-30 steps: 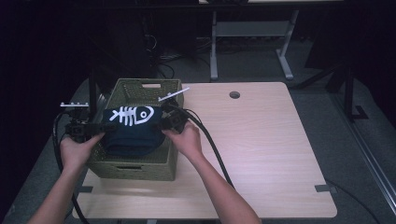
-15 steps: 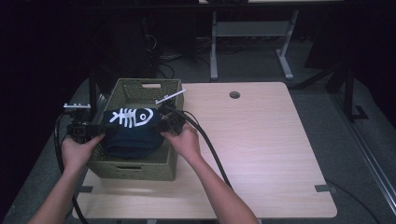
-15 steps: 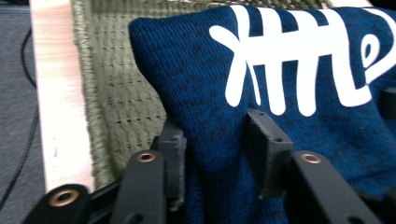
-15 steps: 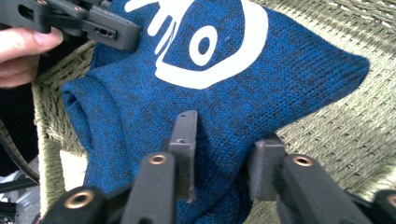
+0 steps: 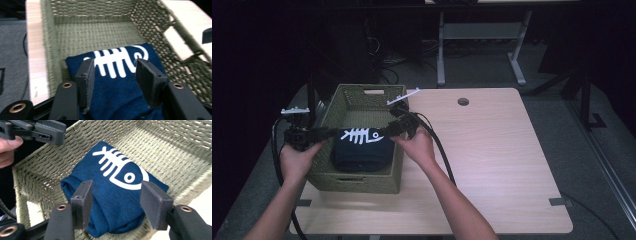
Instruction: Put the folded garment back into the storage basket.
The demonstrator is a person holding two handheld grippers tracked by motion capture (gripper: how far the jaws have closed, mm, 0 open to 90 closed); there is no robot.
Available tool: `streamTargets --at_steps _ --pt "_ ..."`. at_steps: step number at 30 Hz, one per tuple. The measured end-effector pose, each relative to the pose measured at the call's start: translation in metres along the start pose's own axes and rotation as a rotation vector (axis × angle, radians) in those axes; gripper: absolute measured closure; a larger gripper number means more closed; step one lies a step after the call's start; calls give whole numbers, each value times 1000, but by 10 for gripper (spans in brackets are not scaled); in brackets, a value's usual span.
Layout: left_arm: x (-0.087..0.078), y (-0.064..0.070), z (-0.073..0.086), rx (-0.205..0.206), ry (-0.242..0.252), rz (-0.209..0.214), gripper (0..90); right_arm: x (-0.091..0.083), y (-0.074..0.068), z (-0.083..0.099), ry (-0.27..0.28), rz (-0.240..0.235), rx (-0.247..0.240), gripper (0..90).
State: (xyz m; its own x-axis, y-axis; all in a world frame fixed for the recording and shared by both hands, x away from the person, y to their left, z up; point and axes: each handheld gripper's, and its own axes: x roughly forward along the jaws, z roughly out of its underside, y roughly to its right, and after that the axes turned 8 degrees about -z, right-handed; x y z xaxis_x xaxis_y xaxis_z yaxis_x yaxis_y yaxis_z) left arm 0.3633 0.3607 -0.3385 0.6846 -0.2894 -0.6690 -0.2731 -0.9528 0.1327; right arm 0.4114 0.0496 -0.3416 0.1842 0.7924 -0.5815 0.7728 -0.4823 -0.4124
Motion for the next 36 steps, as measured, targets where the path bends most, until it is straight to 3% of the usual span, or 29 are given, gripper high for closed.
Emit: streamTargets --at_steps 4,5,6,12,14,22,30,36 --pt "-3 8 -1 4 21 23 488 -13 3 3 26 -18 -6 420" --pt "-5 12 -2 -3 39 58 487 -22 4 4 45 -21 -3 419" --pt "-7 15 -2 -2 44 65 487 -26 5 4 51 -23 0 413" --pt "-9 29 -4 24 60 78 474 -42 10 9 72 -40 -6 399" --pt "-8 36 -4 18 65 84 437 -49 12 13 76 -48 -22 394" --pt "-7 58 -5 19 88 104 385 -75 25 27 115 -69 -5 370" --pt "-2 87 -6 62 96 116 353 -101 37 43 141 -61 2 367" --pt "4 104 -2 72 91 128 317 -123 43 56 141 -35 15 360"
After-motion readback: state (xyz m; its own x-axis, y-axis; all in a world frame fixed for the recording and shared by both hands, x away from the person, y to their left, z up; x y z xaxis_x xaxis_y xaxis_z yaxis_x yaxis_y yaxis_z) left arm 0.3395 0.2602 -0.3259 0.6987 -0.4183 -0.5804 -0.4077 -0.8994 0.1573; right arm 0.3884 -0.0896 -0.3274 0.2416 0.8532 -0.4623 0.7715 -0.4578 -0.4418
